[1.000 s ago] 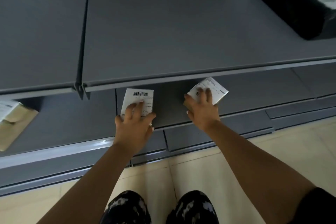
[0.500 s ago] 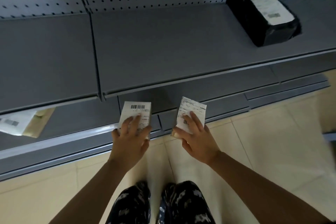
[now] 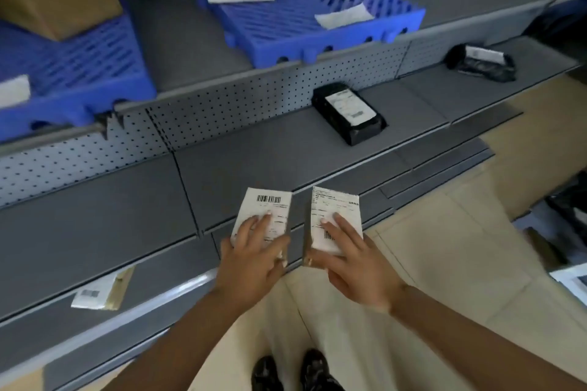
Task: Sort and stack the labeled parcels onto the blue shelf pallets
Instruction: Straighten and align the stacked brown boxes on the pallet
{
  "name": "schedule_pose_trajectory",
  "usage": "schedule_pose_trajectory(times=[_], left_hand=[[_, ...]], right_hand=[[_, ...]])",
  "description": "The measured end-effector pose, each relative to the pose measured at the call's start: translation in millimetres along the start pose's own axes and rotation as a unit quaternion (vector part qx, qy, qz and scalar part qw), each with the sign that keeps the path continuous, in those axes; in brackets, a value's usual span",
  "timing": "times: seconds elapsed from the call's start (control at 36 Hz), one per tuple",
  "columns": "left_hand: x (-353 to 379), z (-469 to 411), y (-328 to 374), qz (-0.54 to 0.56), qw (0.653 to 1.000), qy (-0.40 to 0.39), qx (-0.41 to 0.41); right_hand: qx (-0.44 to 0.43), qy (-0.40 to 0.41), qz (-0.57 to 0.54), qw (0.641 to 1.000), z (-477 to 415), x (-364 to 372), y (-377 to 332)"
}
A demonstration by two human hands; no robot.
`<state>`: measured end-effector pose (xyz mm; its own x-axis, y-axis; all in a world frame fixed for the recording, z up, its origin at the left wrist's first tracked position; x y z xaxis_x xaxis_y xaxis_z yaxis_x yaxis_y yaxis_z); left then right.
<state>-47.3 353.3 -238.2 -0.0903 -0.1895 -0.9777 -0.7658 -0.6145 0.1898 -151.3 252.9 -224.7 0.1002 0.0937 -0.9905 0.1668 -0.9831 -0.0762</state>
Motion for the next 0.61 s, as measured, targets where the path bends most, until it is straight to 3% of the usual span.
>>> schedule_pose_trajectory(times=[0.28,0.61], left_hand=[[-132.8,-12.0,55.4,-0.009,0.991,0.109,0.073],[-256.8,18.5,73.4,-0.068,0.972,0.225,0.024]], right_hand=[[-0.031,0.128,0.072,0.989,11.0,-136.1,-0.1],[-0.125,0.247,0.138,0.951,6.0,-255.1,-30.2]])
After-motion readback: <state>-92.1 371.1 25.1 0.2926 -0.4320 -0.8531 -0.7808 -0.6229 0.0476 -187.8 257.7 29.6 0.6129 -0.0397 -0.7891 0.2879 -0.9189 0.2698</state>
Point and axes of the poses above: each hand's wrist, its own z-axis away from the middle knuckle, its own x-axis out of the palm, y = z × x, the point moved 10 cm from there along -z, towards the middle knuckle, and after that the axes turned 8 degrees about -x, right-handed, at the moved point
